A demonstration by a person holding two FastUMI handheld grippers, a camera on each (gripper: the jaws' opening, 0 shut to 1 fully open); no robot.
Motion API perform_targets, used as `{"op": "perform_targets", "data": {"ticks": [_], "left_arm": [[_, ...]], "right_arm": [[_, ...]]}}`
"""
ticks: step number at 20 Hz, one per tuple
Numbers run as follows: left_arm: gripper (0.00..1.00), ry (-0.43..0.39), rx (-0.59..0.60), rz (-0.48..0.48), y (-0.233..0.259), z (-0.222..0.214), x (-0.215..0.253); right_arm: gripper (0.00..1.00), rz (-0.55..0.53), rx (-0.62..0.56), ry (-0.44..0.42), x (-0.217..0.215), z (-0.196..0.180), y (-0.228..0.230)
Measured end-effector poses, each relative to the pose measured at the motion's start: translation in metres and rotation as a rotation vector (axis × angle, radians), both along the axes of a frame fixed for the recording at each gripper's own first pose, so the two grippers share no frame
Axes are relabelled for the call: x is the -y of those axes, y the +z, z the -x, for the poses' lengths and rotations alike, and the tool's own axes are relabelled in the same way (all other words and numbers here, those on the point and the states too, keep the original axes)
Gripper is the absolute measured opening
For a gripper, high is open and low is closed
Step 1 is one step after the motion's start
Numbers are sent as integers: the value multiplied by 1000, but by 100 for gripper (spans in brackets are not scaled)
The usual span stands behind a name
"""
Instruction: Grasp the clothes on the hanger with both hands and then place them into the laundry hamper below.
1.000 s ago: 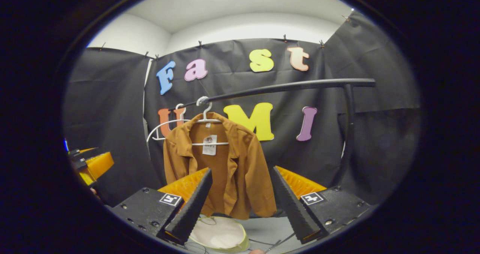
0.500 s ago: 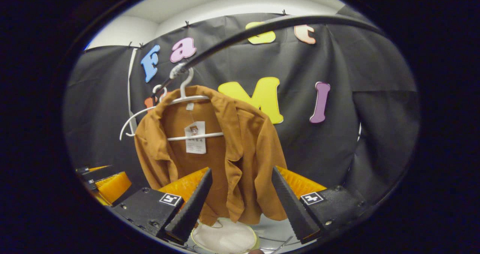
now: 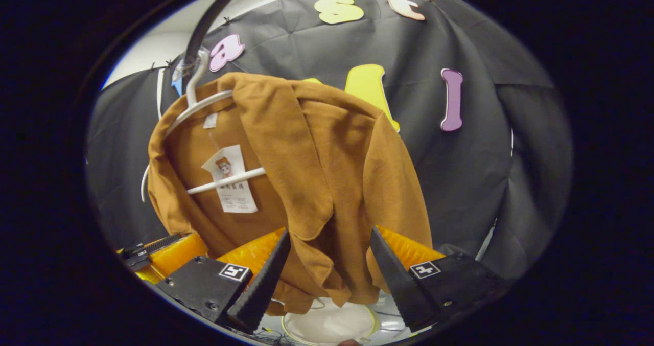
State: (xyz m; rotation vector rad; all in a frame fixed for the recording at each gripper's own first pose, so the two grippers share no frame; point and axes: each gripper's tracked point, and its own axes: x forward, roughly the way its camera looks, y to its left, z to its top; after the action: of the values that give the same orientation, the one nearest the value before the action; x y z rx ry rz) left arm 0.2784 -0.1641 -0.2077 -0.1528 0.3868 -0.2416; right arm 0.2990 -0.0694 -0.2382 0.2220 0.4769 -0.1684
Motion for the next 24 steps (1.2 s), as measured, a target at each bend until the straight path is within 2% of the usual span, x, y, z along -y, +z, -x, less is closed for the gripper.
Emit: {"op": "perform_targets", "data": {"ticks": [1, 2, 4, 5, 6, 7, 8, 9, 11, 12, 13, 15, 17, 19, 20, 24], "left_arm": [[96, 10, -16, 2, -5, -6, 1], [100, 15, -26, 8, -7, -10, 3], [96, 30, -44, 7, -13, -18, 3], [95, 45, -47, -2, -16, -22, 0], [82, 52, -45, -5, -16, -26, -1], [81, 53, -48, -6, -17, -29, -2], [67, 57, -56, -10, -20, -30, -5], [53, 59, -63, -12, -21, -31, -7], [26, 111, -78, -23, -25, -35, -23], [12, 96, -86, 0, -25, -32, -25], [12, 91, -97, 22, -25, -31, -25], [8, 50, -109, 53, -22, -28, -23], [7, 41, -101, 31, -18, -25, -33], [1, 6, -96, 13, -11, -20, -38], [6, -3, -90, -1, -7, -17, -43], [1, -6, -57, 8, 21, -9, -66]], "right_arm": [[98, -15, -12, -9, 4, -4, -5], [97, -25, -24, -11, 7, -7, -9], [89, -69, -35, -22, 7, -12, -14], [79, -99, -32, -23, 8, -13, -13], [74, -128, -30, -14, 9, -13, -12], [60, -154, -22, -3, 11, -13, -11], [55, -173, -13, -5, 16, -12, -10], [45, -187, 4, -14, 23, -13, -7], [27, -217, 43, -32, 39, -12, -2], [25, -240, 65, -33, 44, -10, 1], [18, -268, 85, -26, 50, -10, 5], [13, -318, 130, -27, 62, -10, 14], [10, -342, 159, -26, 73, -8, 24], [9, -358, 192, -28, 82, -5, 33], [9, -371, 208, -35, 87, -4, 39], [9, -478, 310, -64, 108, -1, 66]]}}
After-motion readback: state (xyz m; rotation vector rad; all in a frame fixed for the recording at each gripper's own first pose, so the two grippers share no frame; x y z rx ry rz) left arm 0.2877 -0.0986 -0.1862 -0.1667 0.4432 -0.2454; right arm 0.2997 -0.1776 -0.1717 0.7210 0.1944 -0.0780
